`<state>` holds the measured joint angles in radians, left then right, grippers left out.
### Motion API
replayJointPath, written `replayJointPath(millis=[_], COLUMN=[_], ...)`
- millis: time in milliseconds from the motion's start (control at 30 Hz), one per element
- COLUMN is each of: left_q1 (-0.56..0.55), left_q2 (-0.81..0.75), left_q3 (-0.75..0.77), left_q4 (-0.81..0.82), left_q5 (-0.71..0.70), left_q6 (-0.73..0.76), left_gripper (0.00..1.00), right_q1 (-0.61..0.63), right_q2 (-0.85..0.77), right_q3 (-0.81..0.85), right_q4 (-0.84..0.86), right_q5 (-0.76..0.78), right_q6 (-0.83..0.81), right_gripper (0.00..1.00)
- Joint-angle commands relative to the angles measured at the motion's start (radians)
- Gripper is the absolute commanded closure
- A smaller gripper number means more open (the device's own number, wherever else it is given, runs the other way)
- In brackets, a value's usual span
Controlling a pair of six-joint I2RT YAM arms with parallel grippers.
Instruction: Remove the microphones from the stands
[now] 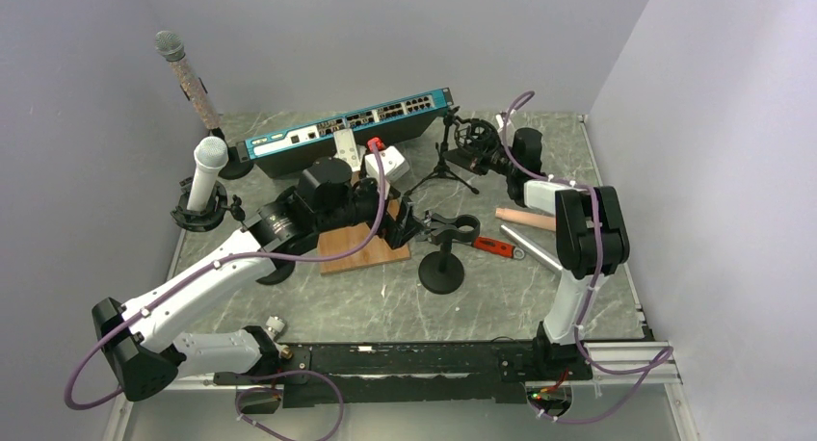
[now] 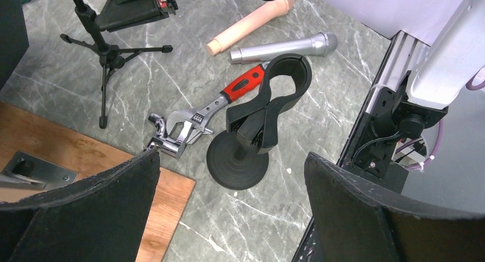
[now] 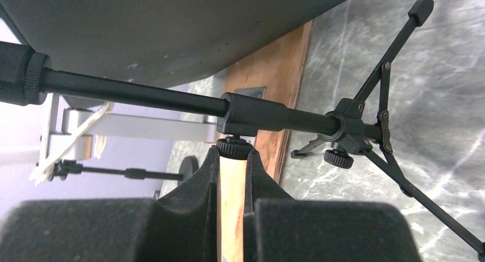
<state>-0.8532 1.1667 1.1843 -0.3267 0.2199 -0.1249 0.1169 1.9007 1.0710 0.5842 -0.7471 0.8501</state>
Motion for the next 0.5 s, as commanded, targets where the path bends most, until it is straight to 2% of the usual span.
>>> replayJointPath(millis=[0,367,467], left_q1=[0.006,0.005,0.007], left_q2=[-0.008,0.003,0.003], left_q3=[0.023,0.017,0.008], left_q4=[0.020,0.011,0.017], left_q5=[-0.010,-0.093,-0.113], left_q6=[0.009,0.053,0.061], left_gripper=[0.01,0.01,0.01], right_q1=[0.059,0.103,0.120], right_q2=[0.067,0.110,0.116], right_q3=[-0.067,-0.061,-0.055], right_q4=[-0.093,0.021,0.042], right_q5=[-0.129,-0.225,-0.232], right_q6=[-0.035,0.022,0.041], right_gripper=[1.00,1.00,0.94])
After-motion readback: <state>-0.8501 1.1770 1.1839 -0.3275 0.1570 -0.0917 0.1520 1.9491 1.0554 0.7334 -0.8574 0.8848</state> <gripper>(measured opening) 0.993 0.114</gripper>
